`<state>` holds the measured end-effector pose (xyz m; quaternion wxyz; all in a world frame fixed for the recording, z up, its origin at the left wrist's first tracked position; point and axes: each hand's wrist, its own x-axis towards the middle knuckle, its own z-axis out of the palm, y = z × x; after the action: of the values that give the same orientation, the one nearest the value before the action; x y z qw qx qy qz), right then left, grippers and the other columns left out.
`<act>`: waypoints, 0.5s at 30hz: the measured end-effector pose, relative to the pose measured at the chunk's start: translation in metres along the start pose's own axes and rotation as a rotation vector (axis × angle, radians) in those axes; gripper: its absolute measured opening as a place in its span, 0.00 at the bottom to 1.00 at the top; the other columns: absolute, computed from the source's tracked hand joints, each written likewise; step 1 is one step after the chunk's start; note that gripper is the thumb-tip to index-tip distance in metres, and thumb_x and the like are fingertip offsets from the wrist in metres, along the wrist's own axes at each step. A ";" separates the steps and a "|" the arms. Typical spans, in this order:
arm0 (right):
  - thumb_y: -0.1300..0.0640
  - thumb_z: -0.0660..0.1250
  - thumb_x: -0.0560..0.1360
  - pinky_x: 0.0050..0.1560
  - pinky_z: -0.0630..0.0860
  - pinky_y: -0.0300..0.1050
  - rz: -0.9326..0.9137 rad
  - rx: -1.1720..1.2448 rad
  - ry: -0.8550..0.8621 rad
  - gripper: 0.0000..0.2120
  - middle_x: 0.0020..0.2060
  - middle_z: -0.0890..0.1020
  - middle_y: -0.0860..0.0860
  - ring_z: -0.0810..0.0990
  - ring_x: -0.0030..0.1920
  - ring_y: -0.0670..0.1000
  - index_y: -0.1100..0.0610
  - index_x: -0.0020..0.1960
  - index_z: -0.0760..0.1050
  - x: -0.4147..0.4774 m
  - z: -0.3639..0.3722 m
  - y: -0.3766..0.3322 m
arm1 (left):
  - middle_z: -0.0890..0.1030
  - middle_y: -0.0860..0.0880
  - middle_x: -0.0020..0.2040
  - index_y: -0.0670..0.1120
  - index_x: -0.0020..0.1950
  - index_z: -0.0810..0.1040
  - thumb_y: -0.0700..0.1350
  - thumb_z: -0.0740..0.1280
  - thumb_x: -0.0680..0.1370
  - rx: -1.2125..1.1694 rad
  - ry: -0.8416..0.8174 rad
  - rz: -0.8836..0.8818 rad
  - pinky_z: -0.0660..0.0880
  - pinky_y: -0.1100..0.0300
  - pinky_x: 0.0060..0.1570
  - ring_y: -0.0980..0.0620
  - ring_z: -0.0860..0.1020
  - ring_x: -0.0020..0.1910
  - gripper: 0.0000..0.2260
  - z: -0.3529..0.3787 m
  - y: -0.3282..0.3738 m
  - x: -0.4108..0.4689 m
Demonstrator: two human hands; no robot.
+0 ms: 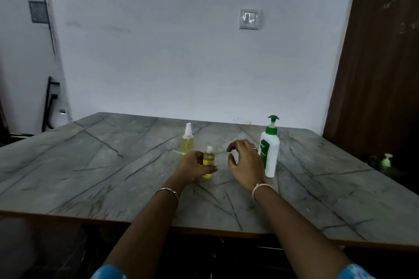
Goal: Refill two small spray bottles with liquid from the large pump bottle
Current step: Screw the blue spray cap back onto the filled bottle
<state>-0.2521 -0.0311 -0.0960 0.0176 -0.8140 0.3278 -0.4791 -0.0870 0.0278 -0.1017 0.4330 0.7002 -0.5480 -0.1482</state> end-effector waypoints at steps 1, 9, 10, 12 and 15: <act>0.60 0.67 0.72 0.50 0.74 0.48 0.010 -0.017 -0.071 0.08 0.51 0.76 0.51 0.74 0.54 0.54 0.54 0.50 0.75 0.000 0.006 -0.003 | 0.84 0.48 0.44 0.46 0.47 0.82 0.54 0.79 0.63 -0.003 0.014 -0.003 0.78 0.52 0.52 0.51 0.82 0.45 0.18 -0.007 -0.005 -0.002; 0.52 0.68 0.73 0.63 0.70 0.51 0.063 -0.095 -0.549 0.28 0.66 0.68 0.55 0.68 0.66 0.58 0.55 0.70 0.65 0.010 0.046 -0.033 | 0.84 0.50 0.44 0.48 0.50 0.82 0.50 0.79 0.65 0.020 0.100 0.008 0.73 0.65 0.44 0.56 0.80 0.42 0.17 -0.039 -0.022 -0.012; 0.52 0.68 0.73 0.64 0.69 0.51 0.072 -0.087 -0.560 0.29 0.67 0.68 0.55 0.68 0.67 0.59 0.55 0.71 0.63 0.012 0.051 -0.035 | 0.83 0.51 0.44 0.48 0.51 0.81 0.50 0.78 0.65 0.015 0.089 0.010 0.73 0.65 0.45 0.56 0.80 0.43 0.17 -0.041 -0.023 -0.011; 0.53 0.67 0.74 0.65 0.68 0.51 0.077 -0.064 -0.573 0.30 0.69 0.66 0.56 0.67 0.68 0.59 0.55 0.73 0.60 0.015 0.059 -0.039 | 0.82 0.50 0.45 0.47 0.52 0.81 0.49 0.78 0.65 0.007 0.059 0.014 0.74 0.64 0.46 0.56 0.79 0.44 0.18 -0.044 -0.024 -0.009; 0.55 0.66 0.75 0.64 0.69 0.51 0.049 -0.076 -0.582 0.28 0.69 0.68 0.56 0.69 0.67 0.59 0.54 0.73 0.61 0.020 0.069 -0.040 | 0.84 0.50 0.47 0.47 0.53 0.81 0.50 0.79 0.65 0.009 0.002 0.018 0.77 0.61 0.49 0.54 0.81 0.46 0.19 -0.047 -0.028 -0.004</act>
<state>-0.1700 -0.0307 -0.1042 0.0922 -0.9092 0.3462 -0.2123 -0.0384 0.0533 -0.0966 0.4316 0.6974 -0.5544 -0.1411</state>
